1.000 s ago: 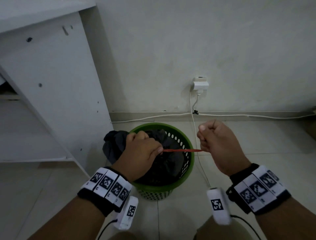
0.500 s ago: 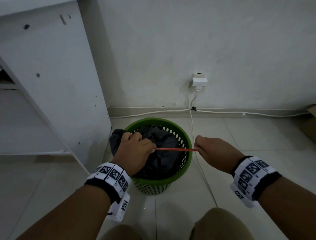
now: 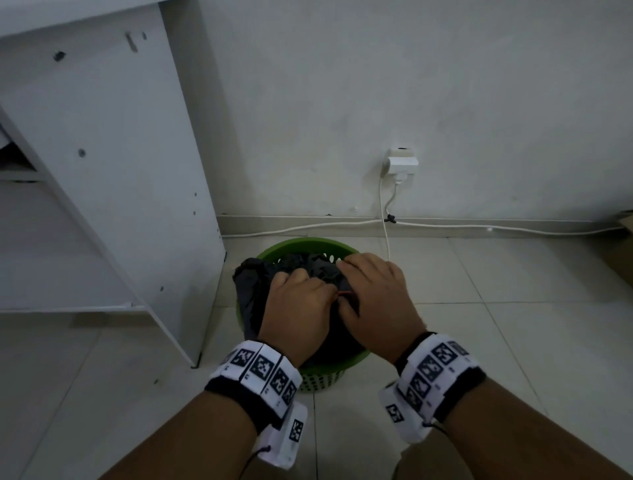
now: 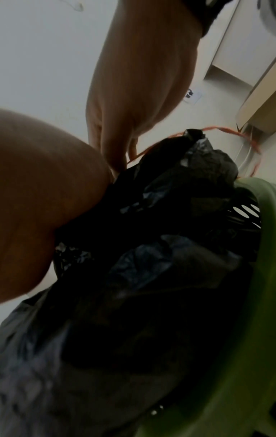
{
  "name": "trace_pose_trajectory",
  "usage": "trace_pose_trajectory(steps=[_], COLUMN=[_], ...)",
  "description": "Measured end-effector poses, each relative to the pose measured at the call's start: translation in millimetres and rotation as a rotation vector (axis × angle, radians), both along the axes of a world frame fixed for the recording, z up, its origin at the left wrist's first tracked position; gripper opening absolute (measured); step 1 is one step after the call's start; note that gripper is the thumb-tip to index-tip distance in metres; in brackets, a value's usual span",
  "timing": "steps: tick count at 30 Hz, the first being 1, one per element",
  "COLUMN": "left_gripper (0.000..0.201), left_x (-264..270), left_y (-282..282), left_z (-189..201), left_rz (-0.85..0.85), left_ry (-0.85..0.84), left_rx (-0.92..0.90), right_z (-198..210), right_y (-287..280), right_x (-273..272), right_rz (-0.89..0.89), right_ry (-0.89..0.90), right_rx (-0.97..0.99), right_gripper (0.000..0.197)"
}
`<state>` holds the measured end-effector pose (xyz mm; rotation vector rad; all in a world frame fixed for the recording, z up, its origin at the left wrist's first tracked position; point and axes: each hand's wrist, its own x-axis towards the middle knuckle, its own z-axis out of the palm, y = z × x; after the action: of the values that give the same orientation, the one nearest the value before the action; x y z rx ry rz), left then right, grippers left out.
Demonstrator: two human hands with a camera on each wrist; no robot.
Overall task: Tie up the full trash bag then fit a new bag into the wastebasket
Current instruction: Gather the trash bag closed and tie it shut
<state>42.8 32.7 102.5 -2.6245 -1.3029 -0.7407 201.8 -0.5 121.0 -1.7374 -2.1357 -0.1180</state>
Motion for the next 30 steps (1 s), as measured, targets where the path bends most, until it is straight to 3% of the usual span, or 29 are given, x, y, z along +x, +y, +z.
trace_pose_trajectory(steps=[6, 10, 19, 22, 24, 26, 28, 30], left_gripper=[0.022, 0.019, 0.023, 0.024, 0.027, 0.044, 0.058, 0.059], left_x=[-7, -12, -25, -16, -16, -26, -43, -60], left_y=[5, 2, 6, 4, 3, 7, 16, 25], left_z=[-4, -10, -7, -6, -5, 2, 7, 6], left_rz=[-0.047, -0.134, -0.113, -0.055, -0.110, -0.173, -0.084, 0.179], left_ry=[-0.095, -0.171, -0.019, 0.011, -0.050, -0.118, -0.249, -0.400], left_rx=[-0.018, 0.004, 0.007, -0.075, -0.134, -0.223, -0.285, -0.278], right_z=[-14, -2, 4, 2, 0, -2, -3, -5], right_y=[4, -2, 3, 7, 7, 4, 3, 4], right_x=[-4, 8, 38, 43, 45, 52, 59, 64], right_rz=[0.066, 0.131, 0.315, 0.303, 0.275, 0.231, 0.216, 0.222], right_ry=[0.323, 0.200, 0.039, 0.009, -0.014, -0.010, 0.018, 0.034], right_rx=[-0.168, -0.085, -0.152, -0.139, -0.127, -0.085, -0.043, -0.051], right_gripper=[0.039, 0.030, 0.050, 0.049, 0.047, 0.044, 0.041, 0.041])
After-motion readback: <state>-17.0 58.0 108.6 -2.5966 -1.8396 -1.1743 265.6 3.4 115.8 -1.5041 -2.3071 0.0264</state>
